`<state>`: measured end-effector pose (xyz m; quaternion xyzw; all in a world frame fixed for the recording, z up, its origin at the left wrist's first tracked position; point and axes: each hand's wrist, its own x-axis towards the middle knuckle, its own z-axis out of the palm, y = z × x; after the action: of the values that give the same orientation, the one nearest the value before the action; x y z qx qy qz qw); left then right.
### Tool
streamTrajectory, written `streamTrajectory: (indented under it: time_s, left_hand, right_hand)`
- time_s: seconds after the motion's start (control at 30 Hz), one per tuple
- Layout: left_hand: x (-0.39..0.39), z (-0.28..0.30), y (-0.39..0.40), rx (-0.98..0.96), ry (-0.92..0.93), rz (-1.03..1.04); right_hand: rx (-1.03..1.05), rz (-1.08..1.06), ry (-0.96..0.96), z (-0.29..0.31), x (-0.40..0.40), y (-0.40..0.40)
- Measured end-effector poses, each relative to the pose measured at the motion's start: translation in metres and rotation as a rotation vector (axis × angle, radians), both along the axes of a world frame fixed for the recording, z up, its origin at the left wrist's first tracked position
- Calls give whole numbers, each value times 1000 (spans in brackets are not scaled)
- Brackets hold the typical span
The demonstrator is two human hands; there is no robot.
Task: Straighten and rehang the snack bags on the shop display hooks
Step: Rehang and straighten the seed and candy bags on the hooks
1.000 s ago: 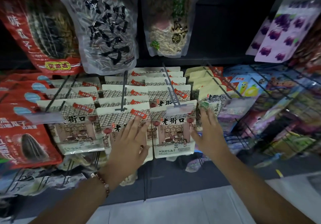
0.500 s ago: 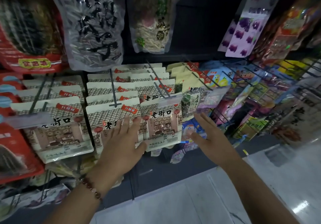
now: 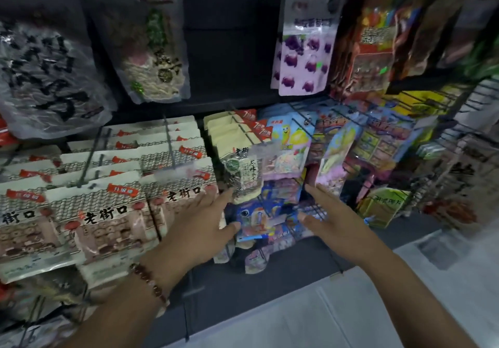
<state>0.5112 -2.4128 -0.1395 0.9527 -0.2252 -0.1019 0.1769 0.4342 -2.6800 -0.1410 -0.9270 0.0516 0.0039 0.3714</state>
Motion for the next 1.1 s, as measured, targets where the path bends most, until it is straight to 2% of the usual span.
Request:
streamTrajectory:
  time_s: [0.27, 0.4, 0.53, 0.73, 0.87, 1.1]
  left_hand:
    - [-4, -1, -147, -20, 34, 18]
    - [4, 5, -192, 55, -48, 30]
    - [26, 2, -227, 110, -95, 2]
    - [57, -14, -278, 58, -77, -60]
    - [78, -22, -311, -72, -157, -114]
    - [122, -17, -360, -47, -282, -140]
  right_hand:
    - [-67, 48, 40, -4, 1, -143]
    - [-124, 87, 28, -2, 15, -191]
    - [-131, 66, -15, -2, 33, -224]
    - [-138, 46, 0, -5, 56, -255]
    - [-170, 26, -13, -5, 80, -281]
    - [-171, -72, -53, 2, 131, -314]
